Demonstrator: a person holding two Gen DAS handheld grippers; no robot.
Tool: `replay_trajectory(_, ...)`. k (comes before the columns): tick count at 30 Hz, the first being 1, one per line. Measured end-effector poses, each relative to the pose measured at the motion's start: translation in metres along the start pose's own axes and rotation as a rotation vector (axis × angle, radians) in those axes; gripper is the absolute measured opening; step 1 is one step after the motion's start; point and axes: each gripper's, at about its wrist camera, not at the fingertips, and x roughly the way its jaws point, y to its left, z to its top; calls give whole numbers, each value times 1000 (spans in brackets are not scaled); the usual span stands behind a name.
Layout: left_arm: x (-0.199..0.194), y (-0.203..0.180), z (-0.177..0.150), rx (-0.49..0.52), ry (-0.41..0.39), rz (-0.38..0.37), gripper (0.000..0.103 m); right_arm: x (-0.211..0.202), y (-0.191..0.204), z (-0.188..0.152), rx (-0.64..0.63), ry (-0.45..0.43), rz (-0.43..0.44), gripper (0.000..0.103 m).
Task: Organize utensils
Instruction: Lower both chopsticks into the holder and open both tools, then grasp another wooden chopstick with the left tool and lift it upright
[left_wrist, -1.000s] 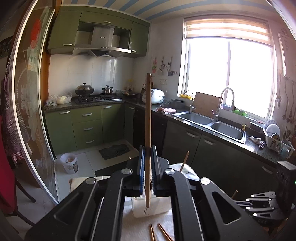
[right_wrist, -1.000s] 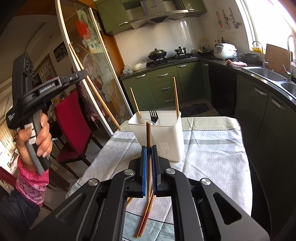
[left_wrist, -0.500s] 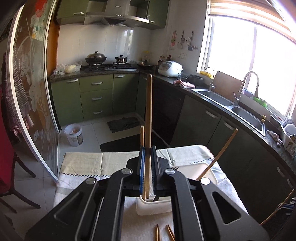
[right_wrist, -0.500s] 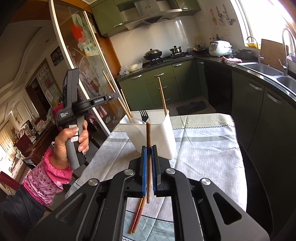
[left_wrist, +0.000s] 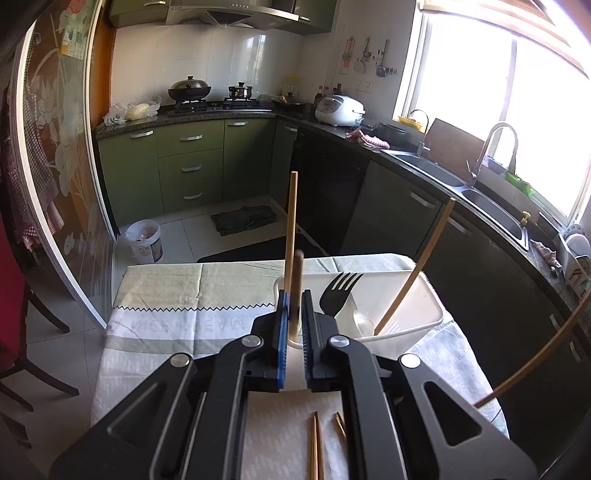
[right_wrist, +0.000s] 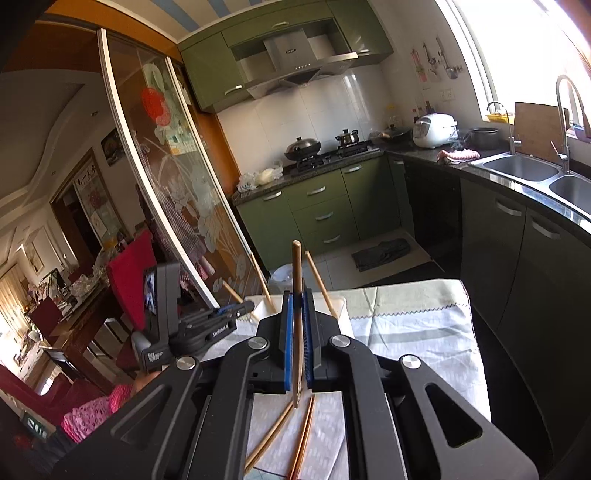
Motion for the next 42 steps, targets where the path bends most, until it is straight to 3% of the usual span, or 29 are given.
replay_trajectory(5, -21, -1, -8, 13, -12, -15, 8, 4, -2, 44, 62, -137, -22, 6)
replay_trajectory(7, -28, -3, -13, 26, -15, -18, 8, 17, -6, 53, 74, -147, -56, 6)
replay_trajectory(13, -42, -4, -24, 47, -6, -27, 8, 82, -21, 41, 55, 7, -145, 6)
replay_trajectory(20, -49, -11, -28, 69, -2, -32, 8, 143, -36, -1, 52, 190, -152, 6)
replay_trajectory(23, -49, -15, -34, 81, 19, -37, 8, 149, -38, -7, 45, 203, -150, 11)
replay_trajectory(25, -48, -17, -40, 86, 50, -44, 11, 142, -39, -6, 50, 178, -151, 21)
replay_trajectory(32, -28, -16, -71, 64, 206, -89, 18, 66, -39, -15, 59, 69, -93, 25)
replay_trajectory(35, -14, -18, -93, 72, 280, -104, 25, 34, -40, -36, 45, 67, -75, 31)
replay_trajectory(42, 31, -23, -129, 98, 480, -97, 25, -26, -67, -94, 80, 70, -112, 33)
